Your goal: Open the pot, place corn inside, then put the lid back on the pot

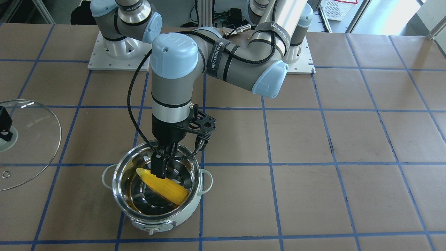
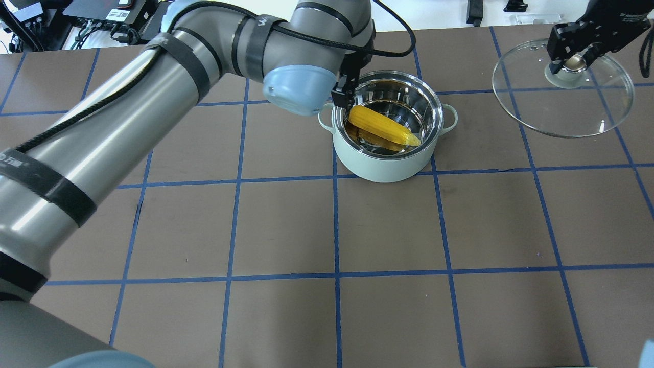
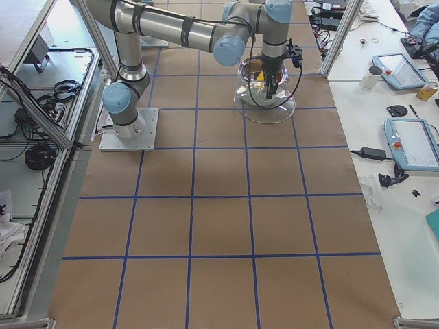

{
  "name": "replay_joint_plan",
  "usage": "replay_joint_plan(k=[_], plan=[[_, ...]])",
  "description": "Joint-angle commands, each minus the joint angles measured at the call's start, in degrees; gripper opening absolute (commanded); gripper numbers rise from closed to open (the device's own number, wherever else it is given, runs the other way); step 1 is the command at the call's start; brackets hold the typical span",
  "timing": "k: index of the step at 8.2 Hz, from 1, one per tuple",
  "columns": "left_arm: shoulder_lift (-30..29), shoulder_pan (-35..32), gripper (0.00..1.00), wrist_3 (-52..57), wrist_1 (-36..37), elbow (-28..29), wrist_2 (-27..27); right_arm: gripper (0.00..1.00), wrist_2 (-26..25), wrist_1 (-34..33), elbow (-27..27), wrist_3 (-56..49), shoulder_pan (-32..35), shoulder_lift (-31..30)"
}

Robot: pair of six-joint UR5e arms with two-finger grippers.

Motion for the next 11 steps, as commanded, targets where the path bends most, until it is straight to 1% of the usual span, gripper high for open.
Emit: replay_joint_plan(k=[1, 2, 3, 4, 5, 6, 7, 8, 10, 11], plan=[[4.5, 10.0, 0.99, 23.7, -5.9, 0.1, 0.0, 0.23, 0.4, -2.3, -0.1, 10.4, 6.3, 0.5], [5.9, 13.1, 1.00, 34.4, -6.9, 0.1, 0.3, 0.23, 0.5, -4.4, -0.2, 14.6, 8.6, 1.4], [7.1, 14.8, 1.00, 43.3, -7.0, 0.0, 0.4, 0.24, 0.2, -4.7, -0.3, 16.8, 11.3, 1.5], [8.0, 15.6, 1.00, 50.3, -7.3, 0.0, 0.5, 0.24, 0.4, -5.7, -0.3, 22.2, 13.2, 1.6], [9.2, 16.7, 1.00, 57.7, -8.8, 0.1, 3.0, 0.24, 0.4, -7.2, -0.3, 26.6, 16.5, 2.5], [11.0, 18.3, 1.00, 62.4, -12.6, 0.0, 6.7, 0.24, 0.5, -9.1, -0.6, 31.2, 19.9, 4.0], [13.2, 19.7, 1.00, 66.1, -16.5, 0.0, 7.0, 0.24, 1.7, -10.0, -1.7, 35.6, 22.4, 6.3], [15.7, 20.9, 1.00, 72.0, -19.9, -0.1, 7.1, 0.24, 2.3, -11.7, -2.4, 37.6, 24.6, 8.7], [18.3, 22.0, 1.00, 83.0, -24.4, -1.0, 7.9, 0.24, 2.4, -12.5, -1.8, 38.9, 25.5, 9.8], [19.0, 22.1, 1.00, 83.8, -24.2, -1.4, 8.3, 0.24, 2.4, -12.5, -1.7, 39.1, 25.6, 10.5]])
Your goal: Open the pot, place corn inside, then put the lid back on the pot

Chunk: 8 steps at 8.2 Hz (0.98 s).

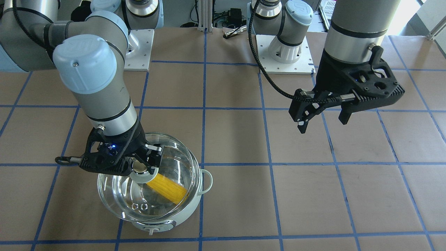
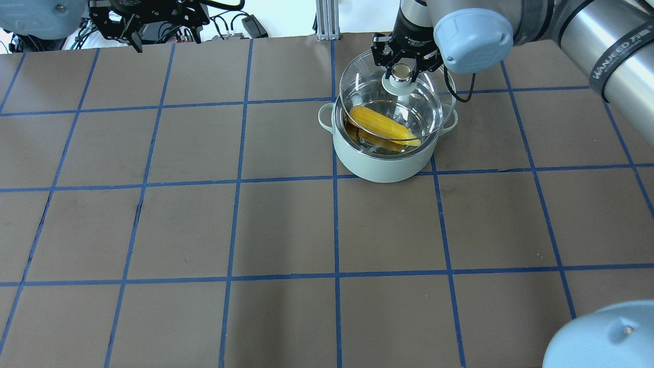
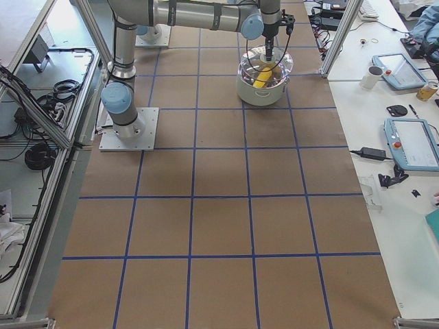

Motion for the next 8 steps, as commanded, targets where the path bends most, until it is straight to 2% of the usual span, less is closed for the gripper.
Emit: replay_joint_plan(k=[1, 4, 6, 8], plan=[[1.4, 0.5, 1.00, 5.5, -1.9, -1.0, 0.1, 0.24, 0.1, -0.4, 0.4, 1.0, 0.9, 1.6], [3.7, 0.8, 1.00, 5.5, -7.0, -2.5, -0.2, 0.24, 0.1, -0.4, 1.3, 1.3, 0.9, 2.0], [3.1, 0.9, 1.00, 6.9, -6.8, -4.8, -6.2, 0.24, 0.1, -0.4, 1.4, 2.1, 0.9, 2.0], [3.3, 1.5, 1.00, 13.1, -6.9, -6.2, -7.5, 0.24, 0.1, -0.5, 1.4, 2.7, 1.0, 2.0]])
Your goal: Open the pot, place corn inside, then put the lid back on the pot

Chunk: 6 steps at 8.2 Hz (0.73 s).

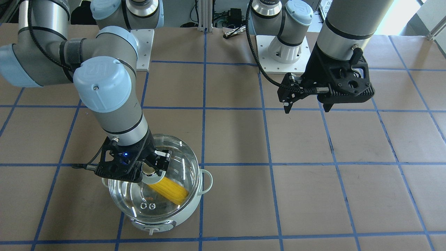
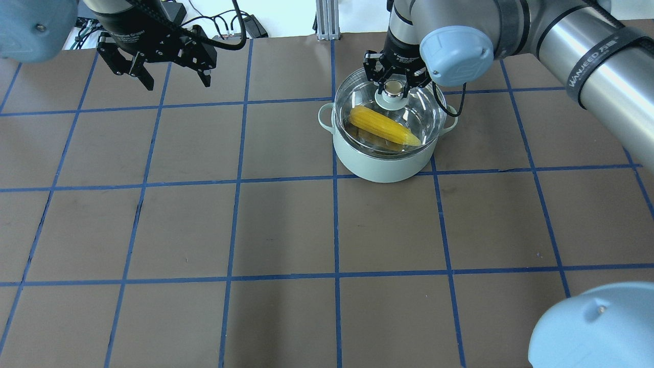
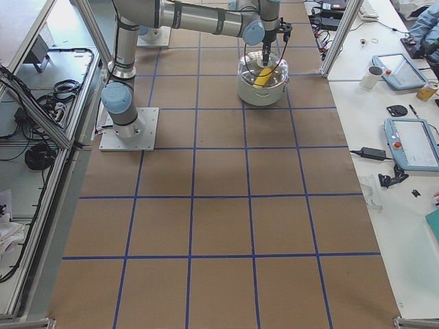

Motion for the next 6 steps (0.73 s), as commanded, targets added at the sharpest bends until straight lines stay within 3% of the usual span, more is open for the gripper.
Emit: replay_joint_plan(k=[1, 6], plan=[[0.4, 0.7, 1.00, 3.9, -0.2, -1.9, -1.9, 0.23, 0.0, 0.1, 0.3, 0.7, 0.0, 0.0], [1.3, 1.9, 1.00, 3.1, -1.0, -2.2, -1.5, 0.23, 0.0, -0.9, 1.8, 0.7, 0.0, -0.3]])
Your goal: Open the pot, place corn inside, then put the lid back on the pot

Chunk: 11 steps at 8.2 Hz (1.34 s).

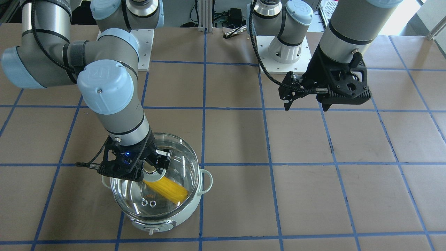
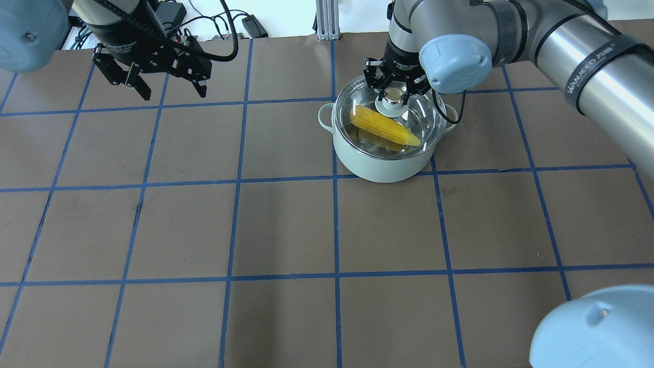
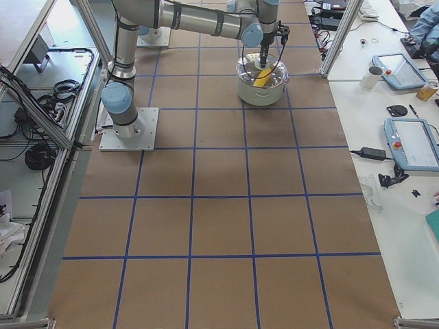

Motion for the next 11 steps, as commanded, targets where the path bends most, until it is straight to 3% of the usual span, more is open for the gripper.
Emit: replay_joint_plan(k=[1, 3, 5, 7, 8, 9, 11], plan=[[0.2, 0.4, 1.00, 0.0, -0.4, -0.1, 0.0, 0.25, 0.0, -0.4, 0.1, 0.0, 0.0, 0.0], [0.2, 0.4, 1.00, 0.0, -0.4, -0.9, 0.1, 0.31, 0.1, -1.1, 0.1, -0.1, 0.0, 0.1], [0.2, 0.4, 1.00, -0.1, -0.4, -1.1, 0.2, 0.48, 0.1, -1.1, 0.1, -0.3, 0.0, 0.1], [0.2, 0.4, 1.00, 0.0, -0.5, -1.1, 0.3, 0.73, 0.1, -1.1, 0.1, -0.1, 0.0, 0.2], [0.2, 0.4, 1.00, 0.2, -0.5, -1.2, 0.3, 0.90, 0.1, -1.1, 0.1, 0.0, 0.0, 0.2], [0.2, 0.4, 1.00, 0.3, -0.5, -1.6, 0.4, 1.00, 0.1, -1.1, 0.2, 0.0, 0.0, 0.2], [0.3, 0.3, 1.00, 0.2, -0.4, -2.0, 0.4, 1.00, 0.3, -1.1, -0.5, -0.1, 0.0, 0.1]])
